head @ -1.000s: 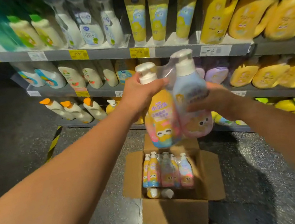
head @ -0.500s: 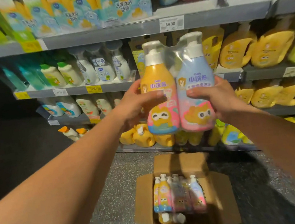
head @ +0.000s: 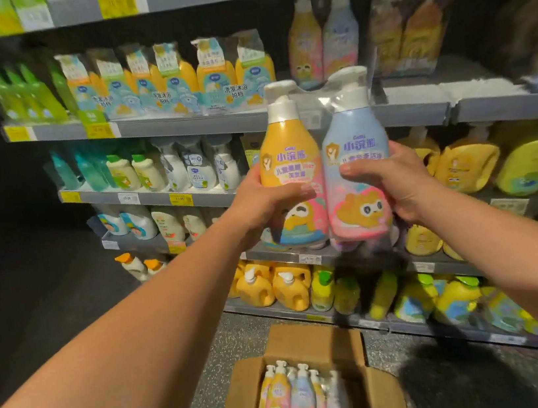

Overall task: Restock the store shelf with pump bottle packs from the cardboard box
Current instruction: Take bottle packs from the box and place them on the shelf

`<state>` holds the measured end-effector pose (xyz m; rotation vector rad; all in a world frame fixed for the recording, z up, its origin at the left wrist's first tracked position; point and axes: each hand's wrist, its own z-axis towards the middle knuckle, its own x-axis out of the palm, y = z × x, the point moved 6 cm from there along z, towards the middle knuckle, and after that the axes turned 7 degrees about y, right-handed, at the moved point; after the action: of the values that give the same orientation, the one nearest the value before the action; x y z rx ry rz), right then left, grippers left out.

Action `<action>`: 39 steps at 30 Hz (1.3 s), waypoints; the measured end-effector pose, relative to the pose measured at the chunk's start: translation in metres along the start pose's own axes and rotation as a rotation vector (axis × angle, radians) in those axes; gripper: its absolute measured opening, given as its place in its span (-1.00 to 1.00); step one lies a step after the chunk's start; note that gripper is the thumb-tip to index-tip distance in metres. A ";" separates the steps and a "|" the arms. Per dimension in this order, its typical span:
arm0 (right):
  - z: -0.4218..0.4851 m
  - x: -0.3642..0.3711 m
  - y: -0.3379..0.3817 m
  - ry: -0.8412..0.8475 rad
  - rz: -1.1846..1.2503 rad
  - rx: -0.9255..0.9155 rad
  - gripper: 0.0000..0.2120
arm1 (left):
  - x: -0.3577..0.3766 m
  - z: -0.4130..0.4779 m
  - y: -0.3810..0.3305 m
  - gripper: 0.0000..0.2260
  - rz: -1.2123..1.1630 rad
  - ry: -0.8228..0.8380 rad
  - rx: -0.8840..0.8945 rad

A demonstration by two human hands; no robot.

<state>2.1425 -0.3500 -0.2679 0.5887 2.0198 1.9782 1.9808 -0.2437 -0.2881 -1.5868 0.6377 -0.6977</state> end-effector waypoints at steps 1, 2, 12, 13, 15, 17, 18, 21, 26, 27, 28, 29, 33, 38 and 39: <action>0.002 -0.001 0.007 -0.007 -0.019 -0.007 -0.65 | 0.001 0.003 -0.007 -0.55 0.003 -0.002 0.002; 0.006 0.000 0.013 -0.013 -0.034 -0.016 -0.61 | 0.001 0.006 -0.015 -0.56 0.010 -0.008 0.005; 0.053 0.014 0.049 -0.048 -0.001 -0.003 -0.74 | -0.024 0.054 -0.065 -0.67 0.085 0.032 0.067; 0.057 0.015 0.052 -0.049 0.003 -0.004 -0.74 | -0.027 0.060 -0.069 -0.67 0.099 0.042 0.070; 0.065 0.015 0.054 -0.049 0.009 -0.002 -0.74 | -0.029 0.071 -0.075 -0.74 0.124 0.065 0.078; 0.073 0.012 0.055 -0.060 0.006 0.004 -0.73 | -0.030 0.082 -0.078 -0.77 0.132 0.068 0.081; 0.077 0.009 0.055 -0.066 0.004 0.007 -0.70 | -0.030 0.087 -0.077 -0.74 0.126 0.065 0.074; 0.088 -0.001 0.055 -0.071 0.005 0.023 -0.61 | -0.028 0.102 -0.071 -0.59 0.116 0.041 0.048; 0.120 -0.026 0.050 -0.067 0.005 0.062 -0.51 | -0.017 0.131 -0.070 -0.60 0.124 -0.006 0.021; 0.128 -0.033 0.050 -0.066 0.001 0.070 -0.50 | -0.013 0.138 -0.070 -0.59 0.141 -0.019 0.009; 0.137 -0.039 0.050 -0.062 -0.006 0.079 -0.48 | -0.011 0.144 -0.072 -0.59 0.162 -0.039 0.004; 0.146 -0.045 0.051 -0.058 -0.018 0.090 -0.47 | -0.009 0.152 -0.074 -0.59 0.175 -0.060 0.002; 0.176 -0.058 0.056 -0.015 -0.036 0.165 -0.49 | -0.002 0.178 -0.080 -0.61 0.193 -0.152 -0.009; 0.205 -0.062 0.073 0.008 -0.013 0.179 -0.60 | -0.005 0.205 -0.094 -0.60 0.196 -0.210 0.001; 0.209 -0.061 0.076 0.009 -0.014 0.178 -0.56 | -0.006 0.208 -0.098 -0.59 0.215 -0.212 -0.001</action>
<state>2.2991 -0.1915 -0.2080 0.6023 2.2142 1.8083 2.1332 -0.0896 -0.2108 -1.5406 0.6392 -0.3643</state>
